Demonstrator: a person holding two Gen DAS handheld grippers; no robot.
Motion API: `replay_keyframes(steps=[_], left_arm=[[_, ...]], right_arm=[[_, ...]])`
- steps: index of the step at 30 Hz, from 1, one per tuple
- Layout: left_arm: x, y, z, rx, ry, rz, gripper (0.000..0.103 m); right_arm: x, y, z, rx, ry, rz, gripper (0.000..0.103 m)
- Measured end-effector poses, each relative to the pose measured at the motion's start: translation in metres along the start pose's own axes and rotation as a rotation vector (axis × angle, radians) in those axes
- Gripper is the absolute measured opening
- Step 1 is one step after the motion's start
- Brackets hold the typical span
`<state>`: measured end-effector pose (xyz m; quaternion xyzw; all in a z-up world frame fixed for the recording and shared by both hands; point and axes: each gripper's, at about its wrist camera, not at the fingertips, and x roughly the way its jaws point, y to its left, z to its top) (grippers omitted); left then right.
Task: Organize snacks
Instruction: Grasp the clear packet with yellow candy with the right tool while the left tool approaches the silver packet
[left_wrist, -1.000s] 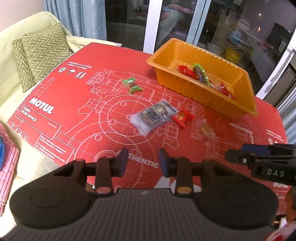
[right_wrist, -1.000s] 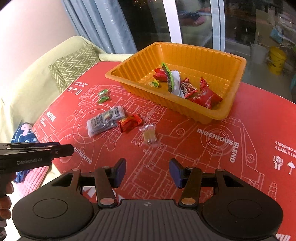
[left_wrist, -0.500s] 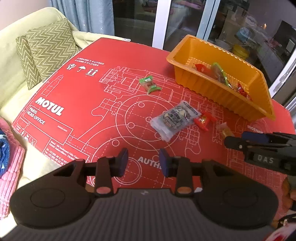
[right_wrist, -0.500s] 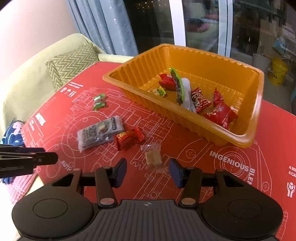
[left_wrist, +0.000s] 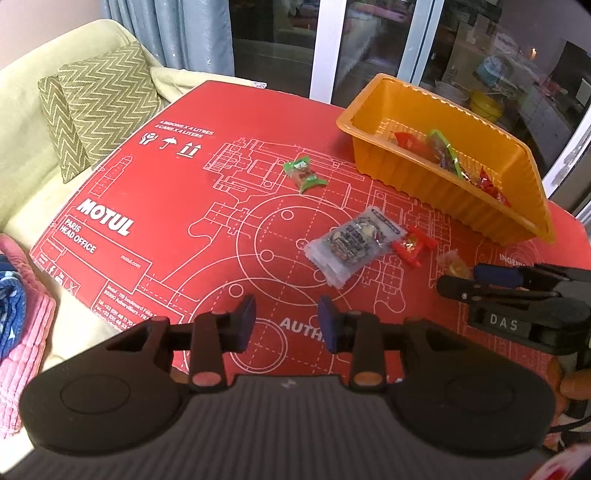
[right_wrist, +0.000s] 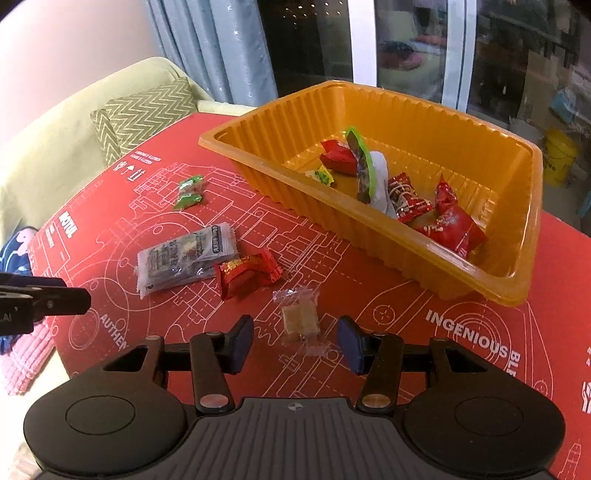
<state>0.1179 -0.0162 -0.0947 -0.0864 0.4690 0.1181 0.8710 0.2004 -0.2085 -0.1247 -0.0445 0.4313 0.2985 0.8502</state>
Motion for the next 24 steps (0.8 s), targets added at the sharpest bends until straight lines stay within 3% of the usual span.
replay_keyframes(steps=[2, 6, 17, 18, 19, 24], left_arm=[[0.0, 0.0, -0.001, 0.002, 0.0, 0.002, 0.033], [0.0, -0.002, -0.002, 0.012, -0.004, 0.0, 0.033], [0.0, -0.01, 0.003, 0.068, -0.029, -0.031, 0.036], [0.001, -0.01, 0.005, 0.072, -0.03, -0.034, 0.036], [0.002, -0.01, 0.006, 0.076, -0.032, -0.039, 0.036], [0.009, -0.015, 0.012, 0.117, -0.036, -0.069, 0.041]], right_arm=[[0.001, 0.002, -0.002, -0.015, -0.006, -0.005, 0.051], [0.001, 0.004, -0.005, -0.044, -0.019, -0.03, 0.04], [0.005, 0.004, -0.003, -0.069, -0.025, -0.026, 0.04], [0.005, 0.005, -0.004, -0.072, -0.028, -0.026, 0.035], [0.005, 0.005, -0.004, -0.074, -0.031, -0.027, 0.021], [0.003, 0.001, -0.005, -0.059, -0.026, -0.002, 0.021]])
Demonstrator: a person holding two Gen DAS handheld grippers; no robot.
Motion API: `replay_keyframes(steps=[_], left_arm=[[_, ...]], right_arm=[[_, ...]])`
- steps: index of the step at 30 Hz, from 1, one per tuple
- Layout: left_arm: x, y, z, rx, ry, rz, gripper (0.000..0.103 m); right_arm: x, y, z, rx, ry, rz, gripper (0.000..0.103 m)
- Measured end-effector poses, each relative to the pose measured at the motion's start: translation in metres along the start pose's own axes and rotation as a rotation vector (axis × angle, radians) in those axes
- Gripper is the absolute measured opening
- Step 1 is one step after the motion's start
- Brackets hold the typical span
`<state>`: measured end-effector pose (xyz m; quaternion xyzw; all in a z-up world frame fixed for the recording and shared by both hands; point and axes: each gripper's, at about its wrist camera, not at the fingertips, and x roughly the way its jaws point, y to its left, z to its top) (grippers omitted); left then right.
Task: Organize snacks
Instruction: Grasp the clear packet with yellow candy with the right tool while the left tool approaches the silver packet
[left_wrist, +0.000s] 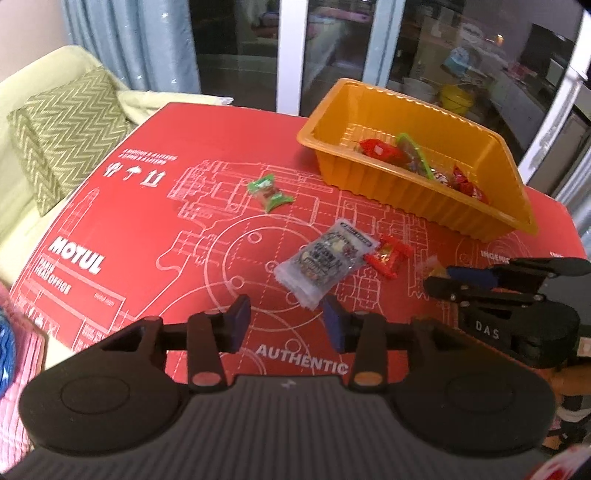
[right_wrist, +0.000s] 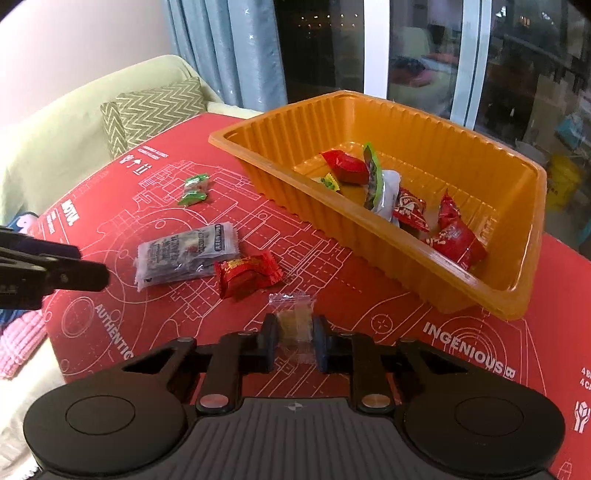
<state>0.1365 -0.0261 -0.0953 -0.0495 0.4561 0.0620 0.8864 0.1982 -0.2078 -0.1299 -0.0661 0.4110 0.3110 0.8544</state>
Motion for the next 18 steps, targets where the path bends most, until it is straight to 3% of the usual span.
replay_keyframes(steps=[11, 18], left_arm=[[0.032, -0.012, 0.019, 0.196, 0.008, -0.069, 0.051], [0.052, -0.017, 0.028, 0.26, 0.032, -0.106, 0.052]], right_arm=[[-0.023, -0.022, -0.001, 0.145, -0.014, -0.004, 0.021], [-0.036, -0.037, -0.006, 0.223, -0.019, -0.032, 0.021]])
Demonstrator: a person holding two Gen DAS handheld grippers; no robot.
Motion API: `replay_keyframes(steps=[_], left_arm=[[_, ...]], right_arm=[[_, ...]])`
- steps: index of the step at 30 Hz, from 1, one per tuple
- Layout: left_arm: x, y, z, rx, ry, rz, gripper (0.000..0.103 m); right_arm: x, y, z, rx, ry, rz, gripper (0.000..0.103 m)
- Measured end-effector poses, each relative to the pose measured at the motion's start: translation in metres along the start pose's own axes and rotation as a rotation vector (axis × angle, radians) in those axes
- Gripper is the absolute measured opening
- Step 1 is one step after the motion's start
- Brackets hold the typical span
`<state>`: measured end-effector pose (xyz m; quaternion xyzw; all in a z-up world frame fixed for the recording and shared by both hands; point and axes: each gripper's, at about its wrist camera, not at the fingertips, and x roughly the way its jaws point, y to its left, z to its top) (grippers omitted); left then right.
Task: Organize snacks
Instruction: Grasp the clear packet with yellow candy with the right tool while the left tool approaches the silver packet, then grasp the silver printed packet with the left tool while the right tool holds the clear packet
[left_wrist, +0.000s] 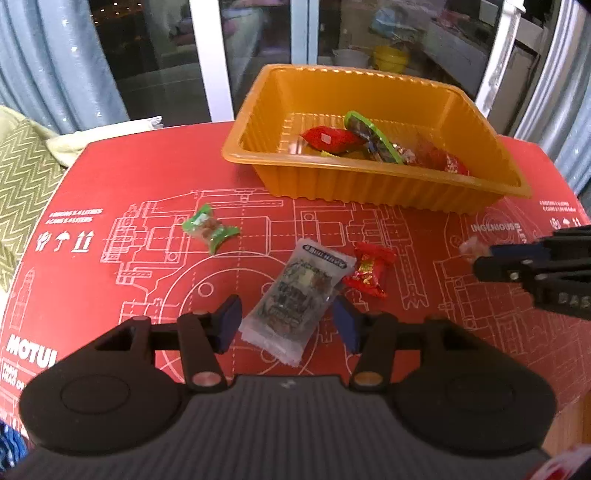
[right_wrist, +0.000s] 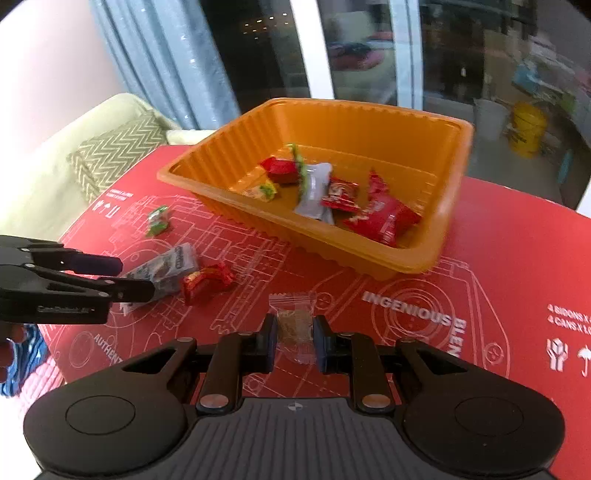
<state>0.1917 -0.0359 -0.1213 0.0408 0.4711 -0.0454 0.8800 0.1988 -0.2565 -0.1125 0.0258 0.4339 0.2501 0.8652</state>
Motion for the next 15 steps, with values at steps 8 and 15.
replay_keyframes(steps=[8, 15], left_arm=[[0.015, -0.005, 0.006, 0.03, 0.017, -0.014, 0.048], [0.008, 0.004, -0.001, -0.055, 0.015, 0.001, 0.039]], right_arm=[[-0.011, -0.01, -0.004, 0.053, -0.009, -0.026, 0.021], [-0.013, -0.01, -0.006, 0.067, -0.008, -0.028, 0.021]])
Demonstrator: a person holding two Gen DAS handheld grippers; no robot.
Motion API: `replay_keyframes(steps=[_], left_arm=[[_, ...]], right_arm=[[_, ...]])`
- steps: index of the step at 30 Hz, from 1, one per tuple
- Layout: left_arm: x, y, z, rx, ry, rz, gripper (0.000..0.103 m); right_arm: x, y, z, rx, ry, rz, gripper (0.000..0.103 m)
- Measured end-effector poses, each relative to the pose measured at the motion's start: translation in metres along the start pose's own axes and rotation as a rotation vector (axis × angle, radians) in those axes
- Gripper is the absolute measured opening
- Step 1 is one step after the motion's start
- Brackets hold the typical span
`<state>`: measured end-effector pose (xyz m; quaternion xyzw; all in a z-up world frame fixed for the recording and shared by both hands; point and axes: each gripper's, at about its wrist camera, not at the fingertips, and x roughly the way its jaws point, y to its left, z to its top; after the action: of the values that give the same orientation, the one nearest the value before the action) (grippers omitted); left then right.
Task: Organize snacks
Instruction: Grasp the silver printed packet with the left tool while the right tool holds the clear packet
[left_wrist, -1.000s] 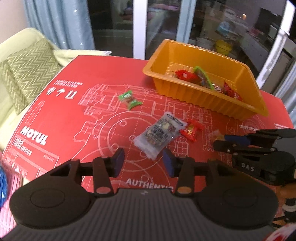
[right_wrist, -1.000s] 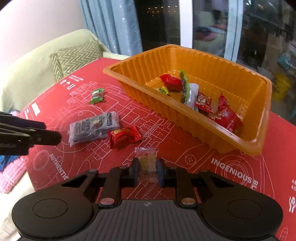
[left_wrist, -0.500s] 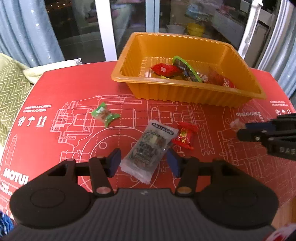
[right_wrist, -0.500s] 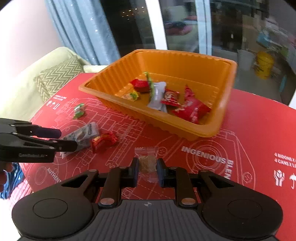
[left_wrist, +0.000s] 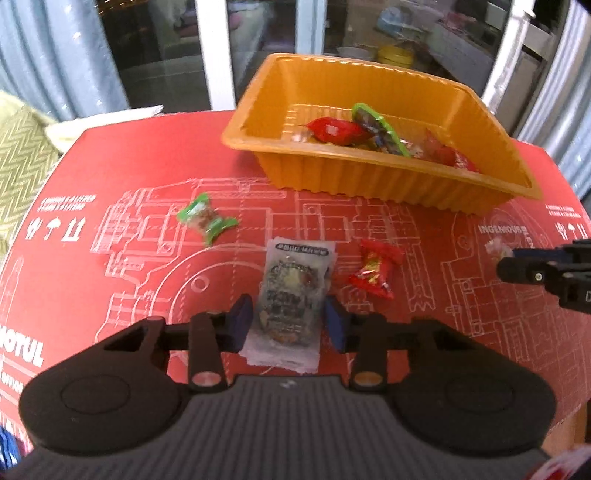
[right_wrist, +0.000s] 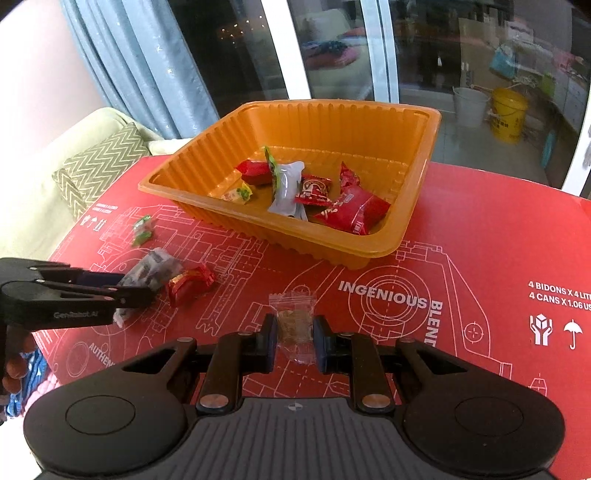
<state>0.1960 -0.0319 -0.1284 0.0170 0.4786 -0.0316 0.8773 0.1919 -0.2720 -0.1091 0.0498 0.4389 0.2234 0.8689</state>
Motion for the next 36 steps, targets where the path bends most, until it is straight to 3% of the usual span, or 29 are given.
replay_keyframes(steps=[5, 21, 36], left_arm=[[-0.005, 0.004, -0.004, -0.035, 0.01, -0.001, 0.039], [0.007, -0.008, 0.006, -0.006, 0.01, 0.034, 0.038], [-0.027, -0.015, 0.001, -0.063, -0.045, 0.093, 0.036]], right_arm=[[-0.001, -0.001, -0.001, 0.003, 0.001, -0.002, 0.021], [-0.012, -0.005, -0.004, 0.001, -0.004, -0.003, 0.021], [-0.035, -0.006, -0.004, -0.035, -0.03, 0.048, 0.021]])
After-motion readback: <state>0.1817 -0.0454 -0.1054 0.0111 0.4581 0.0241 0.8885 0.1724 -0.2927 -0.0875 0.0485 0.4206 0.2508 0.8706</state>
